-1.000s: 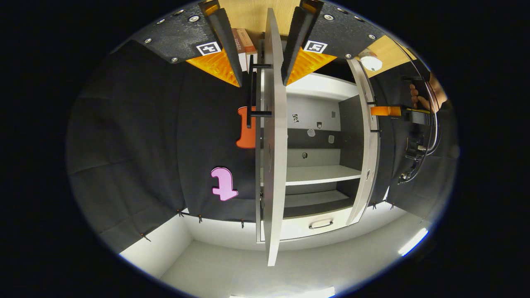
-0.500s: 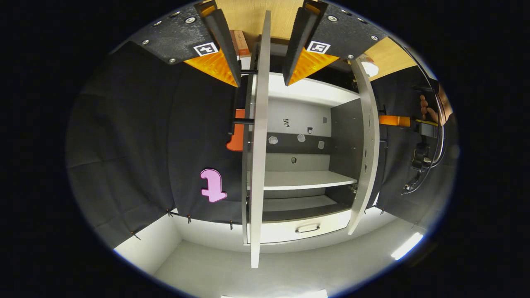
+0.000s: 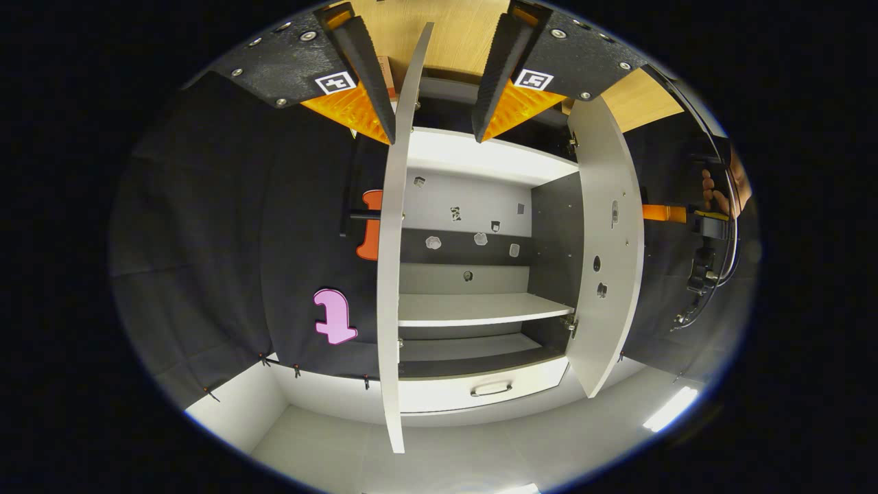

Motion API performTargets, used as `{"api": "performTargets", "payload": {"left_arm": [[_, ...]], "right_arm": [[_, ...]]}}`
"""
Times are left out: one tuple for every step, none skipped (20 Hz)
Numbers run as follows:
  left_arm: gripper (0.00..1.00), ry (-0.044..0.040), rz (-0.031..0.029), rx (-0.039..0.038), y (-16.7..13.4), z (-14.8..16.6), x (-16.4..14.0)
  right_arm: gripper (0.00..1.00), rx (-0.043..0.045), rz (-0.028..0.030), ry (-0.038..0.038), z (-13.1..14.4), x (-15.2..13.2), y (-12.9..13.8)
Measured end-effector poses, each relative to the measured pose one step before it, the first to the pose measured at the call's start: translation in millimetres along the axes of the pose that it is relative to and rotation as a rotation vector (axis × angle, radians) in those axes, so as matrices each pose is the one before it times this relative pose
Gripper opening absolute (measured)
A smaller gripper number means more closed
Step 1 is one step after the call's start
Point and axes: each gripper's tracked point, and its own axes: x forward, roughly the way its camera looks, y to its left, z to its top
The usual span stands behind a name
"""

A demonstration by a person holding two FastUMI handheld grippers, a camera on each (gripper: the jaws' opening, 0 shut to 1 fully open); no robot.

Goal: Open the right door of the double-door shoe cabinet with the right hand, and open the left door with the left hand.

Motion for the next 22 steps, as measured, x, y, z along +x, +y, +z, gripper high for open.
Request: {"api": "performTargets", "payload": {"left_arm": [[0.14,-0.00035,0.01495,0.00073,6.35,-0.26,-1.78],[0.14,-0.00151,0.01447,0.00300,7.11,1.52,-0.10],[0.13,-0.00021,0.00941,0.01420,7.52,-0.07,0.44],[0.12,-0.01106,0.00160,0.02987,6.98,1.62,-1.17],[0.12,-0.00455,0.01024,0.01226,7.18,1.01,-0.16],[0.11,-0.00418,0.00923,-0.00013,7.32,-0.02,-1.67],[0.11,-0.00530,0.01512,-0.00054,9.88,0.01,-1.97],[0.11,-0.00600,0.02430,0.00380,11.39,0.42,-2.99],[0.08,-0.00528,0.03033,0.00640,12.26,2.43,-1.60],[0.08,-0.00093,0.02838,0.01106,11.53,1.24,-3.42],[0.08,-0.00467,0.02180,0.00745,8.01,0.06,-2.35],[0.08,-0.00589,0.00175,-0.00222,8.62,3.00,-0.34],[0.07,-0.00702,-0.02505,-0.01967,-5.36,2.39,-5.92],[0.07,-0.01200,-0.00125,-0.00234,-0.47,3.77,-3.44],[0.07,-0.01534,0.01279,0.01306,4.41,3.87,-1.07],[0.07,-0.01738,0.01549,0.01385,2.06,5.87,-2.07],[0.07,-0.01882,0.00274,0.00689,-0.87,6.63,-2.99],[0.10,-0.01945,-0.00889,-0.00337,-2.82,7.26,-2.81],[0.08,-0.01918,-0.00644,-0.00203,-0.21,8.24,-5.29],[0.08,-0.01503,-0.01021,-0.00201,-2.29,7.99,-4.54],[0.11,-0.01942,-0.01589,0.00460,-6.32,6.03,-5.10],[0.11,-0.02036,-0.00639,0.00211,-5.43,6.48,-6.79]], "right_arm": [[0.73,-0.00742,0.00010,0.00089,1.00,-0.57,1.27],[0.73,-0.00903,0.00138,-0.00059,1.04,-0.02,1.94],[0.69,-0.00924,0.00107,0.00009,1.47,1.18,3.73],[0.73,-0.00922,0.00204,0.00033,0.58,-0.06,3.48],[0.69,-0.00915,0.00207,-0.00035,0.75,-2.43,4.66],[0.70,-0.00940,0.00071,-0.00235,0.90,-0.69,3.64],[0.70,-0.00808,0.00127,-0.00695,3.34,-0.34,1.88],[0.70,-0.00759,0.00352,-0.00686,2.80,0.60,2.76],[0.73,-0.00605,0.00544,-0.01001,4.11,2.48,3.33],[0.71,-0.00464,0.00715,-0.00942,4.13,2.09,4.05],[0.71,-0.00469,0.00911,-0.00370,3.46,3.36,4.94],[0.73,-0.00631,0.01028,-0.00893,4.38,3.15,5.43],[0.74,-0.00624,0.00984,-0.01668,7.22,2.34,4.28],[0.76,-0.00671,0.00707,-0.01659,5.95,0.27,4.11],[0.76,-0.00587,0.00345,-0.01313,5.17,1.95,4.47],[0.78,-0.00392,-0.00029,-0.00618,3.46,2.94,3.34],[0.80,-0.00008,0.00382,-0.00664,2.66,1.07,0.75],[0.81,0.00170,0.00405,-0.00520,3.02,-0.64,-0.27],[0.82,0.00289,0.00125,-0.00400,2.74,0.82,1.04],[0.85,0.00417,0.00261,-0.00648,3.33,2.63,2.05],[0.86,0.00644,0.00190,-0.01017,4.25,0.59,0.99],[0.88,0.00430,0.00494,-0.01437,6.07,-1.82,0.03]]}}
